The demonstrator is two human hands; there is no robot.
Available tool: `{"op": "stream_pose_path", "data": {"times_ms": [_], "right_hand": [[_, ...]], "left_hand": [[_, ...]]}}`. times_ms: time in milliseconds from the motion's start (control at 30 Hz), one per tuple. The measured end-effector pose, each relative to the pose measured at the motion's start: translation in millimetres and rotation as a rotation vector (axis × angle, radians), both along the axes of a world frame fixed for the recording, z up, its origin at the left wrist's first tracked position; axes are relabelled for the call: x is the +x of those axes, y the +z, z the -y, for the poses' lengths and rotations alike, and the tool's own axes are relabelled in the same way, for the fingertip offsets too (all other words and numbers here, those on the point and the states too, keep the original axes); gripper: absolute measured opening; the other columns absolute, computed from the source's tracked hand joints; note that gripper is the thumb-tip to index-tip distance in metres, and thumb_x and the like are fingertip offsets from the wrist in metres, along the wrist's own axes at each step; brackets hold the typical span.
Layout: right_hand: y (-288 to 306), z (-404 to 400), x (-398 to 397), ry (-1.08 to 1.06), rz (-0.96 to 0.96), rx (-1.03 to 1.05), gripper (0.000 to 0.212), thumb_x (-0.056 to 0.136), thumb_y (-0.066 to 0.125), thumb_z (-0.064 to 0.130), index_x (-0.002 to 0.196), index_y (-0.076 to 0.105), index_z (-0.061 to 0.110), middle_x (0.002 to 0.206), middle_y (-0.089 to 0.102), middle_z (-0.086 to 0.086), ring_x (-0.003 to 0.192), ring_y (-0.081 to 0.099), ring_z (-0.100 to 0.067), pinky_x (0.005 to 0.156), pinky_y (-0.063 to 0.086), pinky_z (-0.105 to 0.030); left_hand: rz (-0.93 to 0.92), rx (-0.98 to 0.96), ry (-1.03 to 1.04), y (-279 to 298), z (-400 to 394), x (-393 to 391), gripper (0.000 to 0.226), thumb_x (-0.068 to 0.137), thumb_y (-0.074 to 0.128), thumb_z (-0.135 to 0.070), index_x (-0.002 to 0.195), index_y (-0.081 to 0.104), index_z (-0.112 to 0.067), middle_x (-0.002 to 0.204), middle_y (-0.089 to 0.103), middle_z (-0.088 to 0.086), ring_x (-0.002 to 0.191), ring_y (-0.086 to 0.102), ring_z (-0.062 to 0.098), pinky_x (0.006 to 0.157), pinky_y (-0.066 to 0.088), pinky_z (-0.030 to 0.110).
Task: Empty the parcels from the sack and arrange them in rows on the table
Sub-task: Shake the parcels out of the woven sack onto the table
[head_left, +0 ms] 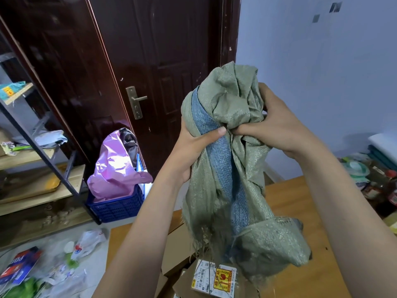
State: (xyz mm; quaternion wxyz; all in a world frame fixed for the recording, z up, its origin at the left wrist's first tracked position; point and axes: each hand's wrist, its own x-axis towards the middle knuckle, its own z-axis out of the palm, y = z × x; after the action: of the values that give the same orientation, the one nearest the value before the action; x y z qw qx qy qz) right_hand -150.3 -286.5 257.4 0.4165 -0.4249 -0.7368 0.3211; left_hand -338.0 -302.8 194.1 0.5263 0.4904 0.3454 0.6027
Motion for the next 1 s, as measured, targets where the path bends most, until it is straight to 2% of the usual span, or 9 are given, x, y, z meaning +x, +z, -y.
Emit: {"op": "stream_pose_path", "data": {"times_ms": [167,300,367,433,467,567,600,767,1000], "right_hand": [[1.6,-0.5,0.9,-0.059,-0.083,0.016,0.067,0.069,0.081,0.013,0.125,0.051,0.035,0.109,0.066,0.013,0.102,0.064,-0.002,0.089,0.055,-0.029],[6.5,0.7,1.3,-0.113,-0.151,0.011,0.06,0.069,0.08,0.014,0.119,0.055,0.035,0.107,0.068,0.01,0.098,0.066,-0.002,0.085,0.056,-0.027],[10.6,2.6,0.9,-0.129,-0.196,0.016,0.056,0.07,0.078,0.012,0.116,0.056,0.034,0.105,0.068,0.01,0.095,0.066,-0.002,0.08,0.056,-0.023],[13.7,4.6,-1.6,-0.131,-0.224,0.022,0.054,0.07,0.077,0.011,0.115,0.057,0.033,0.105,0.068,0.01,0.093,0.066,0.0,0.076,0.055,-0.021],[14.4,5.3,-3.5,-0.128,-0.23,0.025,0.053,0.07,0.077,0.011,0.114,0.057,0.033,0.105,0.068,0.01,0.093,0.066,0.0,0.076,0.056,-0.021],[15.3,6.4,-8.8,-0.121,-0.249,0.028,0.051,0.07,0.076,0.013,0.114,0.057,0.031,0.105,0.069,0.008,0.095,0.066,-0.003,0.082,0.058,-0.029],[16.0,5.7,-9.6,-0.124,-0.263,0.032,0.051,0.07,0.075,0.013,0.115,0.057,0.03,0.106,0.068,0.007,0.097,0.066,-0.005,0.085,0.058,-0.032],[24.9,5.0,-8.9,-0.101,-0.301,0.035,0.052,0.07,0.074,0.014,0.117,0.057,0.028,0.109,0.069,0.005,0.102,0.067,-0.013,0.092,0.055,-0.044],[35.0,10.7,-9.1,-0.053,-0.342,0.026,0.05,0.074,0.07,0.008,0.119,0.057,0.024,0.111,0.07,-0.001,0.104,0.067,-0.017,0.094,0.054,-0.044]], "left_hand": [[-0.109,0.028,-0.053,-2.5,2.1,-7.7,0.094,0.065,0.085,-0.021,0.145,0.034,-0.016,0.132,0.061,0.008,0.121,0.06,0.023,0.099,0.05,0.041],[-0.221,0.032,-0.082,-13.3,6.3,-12.3,0.098,0.058,0.086,-0.026,0.142,0.035,-0.022,0.13,0.061,-0.002,0.12,0.059,0.012,0.096,0.05,0.029],[-0.254,0.004,-0.119,-21.3,9.2,-11.0,0.106,0.054,0.092,-0.029,0.143,0.035,-0.019,0.129,0.061,-0.004,0.117,0.06,0.007,0.09,0.05,0.023],[-0.288,-0.033,-0.151,-26.6,11.7,-6.1,0.108,0.051,0.095,-0.035,0.141,0.04,-0.014,0.128,0.063,0.0,0.117,0.061,0.011,0.093,0.05,0.027],[-0.3,-0.038,-0.156,-27.1,12.6,-2.9,0.098,0.053,0.095,-0.031,0.136,0.047,-0.014,0.125,0.066,0.001,0.116,0.062,0.013,0.094,0.05,0.03],[-0.272,0.019,-0.126,-21.2,12.9,5.1,0.04,0.074,0.081,-0.008,0.109,0.07,-0.025,0.113,0.072,0.003,0.107,0.067,0.017,0.091,0.053,0.031],[-0.236,0.037,-0.114,-18.7,12.8,6.8,0.034,0.078,0.076,-0.005,0.105,0.073,-0.025,0.113,0.072,0.006,0.108,0.067,0.02,0.093,0.053,0.034],[-0.135,0.06,-0.11,-8.5,10.8,11.6,0.031,0.082,0.071,-0.005,0.11,0.07,-0.016,0.116,0.07,0.008,0.112,0.064,0.023,0.102,0.048,0.042],[-0.075,0.052,-0.17,0.8,17.8,20.7,0.027,0.085,0.064,-0.005,0.11,0.068,-0.013,0.108,0.071,0.006,0.103,0.066,0.022,0.096,0.051,0.041]]}}
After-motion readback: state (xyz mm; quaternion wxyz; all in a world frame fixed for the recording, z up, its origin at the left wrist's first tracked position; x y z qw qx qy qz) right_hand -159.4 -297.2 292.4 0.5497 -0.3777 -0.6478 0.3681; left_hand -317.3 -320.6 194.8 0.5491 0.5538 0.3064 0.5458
